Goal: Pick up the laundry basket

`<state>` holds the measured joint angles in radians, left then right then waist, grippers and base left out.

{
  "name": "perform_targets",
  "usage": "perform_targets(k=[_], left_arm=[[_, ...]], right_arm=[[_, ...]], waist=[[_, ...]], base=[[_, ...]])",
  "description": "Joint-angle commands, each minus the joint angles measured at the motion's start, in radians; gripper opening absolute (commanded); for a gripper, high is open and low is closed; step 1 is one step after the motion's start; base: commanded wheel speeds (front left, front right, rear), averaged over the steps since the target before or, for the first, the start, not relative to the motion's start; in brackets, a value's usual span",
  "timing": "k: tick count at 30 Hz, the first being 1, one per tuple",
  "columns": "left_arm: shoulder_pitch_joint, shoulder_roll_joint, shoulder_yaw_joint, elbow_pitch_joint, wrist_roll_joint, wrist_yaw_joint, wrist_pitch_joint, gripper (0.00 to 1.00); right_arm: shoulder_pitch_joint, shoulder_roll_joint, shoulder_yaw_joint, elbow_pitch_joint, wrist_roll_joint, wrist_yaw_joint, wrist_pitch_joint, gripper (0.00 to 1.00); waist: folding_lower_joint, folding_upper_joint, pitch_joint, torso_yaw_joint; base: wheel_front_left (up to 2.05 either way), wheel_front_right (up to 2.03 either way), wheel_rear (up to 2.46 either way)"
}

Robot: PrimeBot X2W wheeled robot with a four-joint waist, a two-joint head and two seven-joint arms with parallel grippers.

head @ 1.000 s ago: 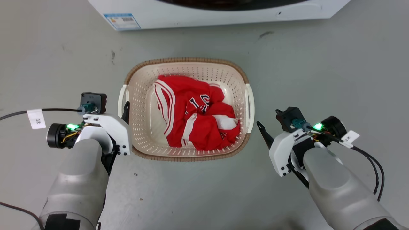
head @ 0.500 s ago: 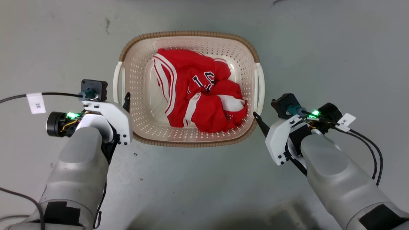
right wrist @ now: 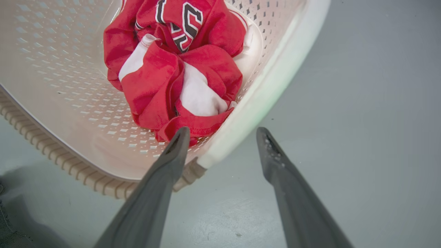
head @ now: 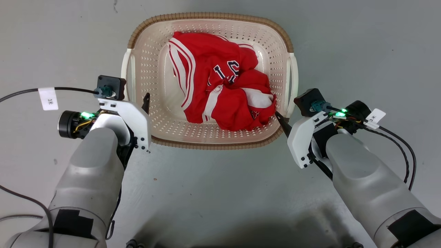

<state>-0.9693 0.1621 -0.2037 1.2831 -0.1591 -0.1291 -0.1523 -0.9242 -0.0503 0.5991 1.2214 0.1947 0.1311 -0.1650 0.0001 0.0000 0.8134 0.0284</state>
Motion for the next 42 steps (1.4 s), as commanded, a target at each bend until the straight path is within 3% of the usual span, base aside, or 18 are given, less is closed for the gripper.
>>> perform_targets(k=[1,2,3,23,42], left_arm=[[-0.018,-0.004,-0.016,0.002,-0.013,-0.001,0.005,1.00],[-0.019,-0.004,-0.024,0.002,-0.016,-0.001,0.003,0.44],[-0.018,-0.008,-0.034,0.003,-0.021,-0.001,0.013,0.00],[0.016,-0.008,-0.138,0.002,-0.122,-0.002,0.059,0.00],[0.162,0.001,-0.257,-0.003,-0.267,-0.002,0.187,0.00]], right_arm=[[-0.023,0.000,0.006,0.005,0.010,-0.001,0.005,1.00],[-0.023,0.000,0.008,0.006,0.013,-0.001,0.008,0.84],[-0.024,0.000,0.010,0.006,0.017,-0.001,0.011,0.00],[-0.004,0.003,0.092,-0.001,0.090,0.000,0.048,0.00],[0.110,0.004,0.249,-0.040,0.247,0.000,0.169,0.00]], waist=[[-0.0001,0.0000,0.008,0.003],[-0.0001,0.0000,0.009,0.004],[-0.0001,0.0000,0.011,0.004],[-0.0001,0.0000,-0.059,-0.001],[-0.0001,0.0000,-0.364,-0.049]], base=[[0.00,0.00,0.00],[0.00,0.00,0.00],[0.00,0.00,0.00],[0.00,0.00,0.00],[0.00,0.00,0.00]])
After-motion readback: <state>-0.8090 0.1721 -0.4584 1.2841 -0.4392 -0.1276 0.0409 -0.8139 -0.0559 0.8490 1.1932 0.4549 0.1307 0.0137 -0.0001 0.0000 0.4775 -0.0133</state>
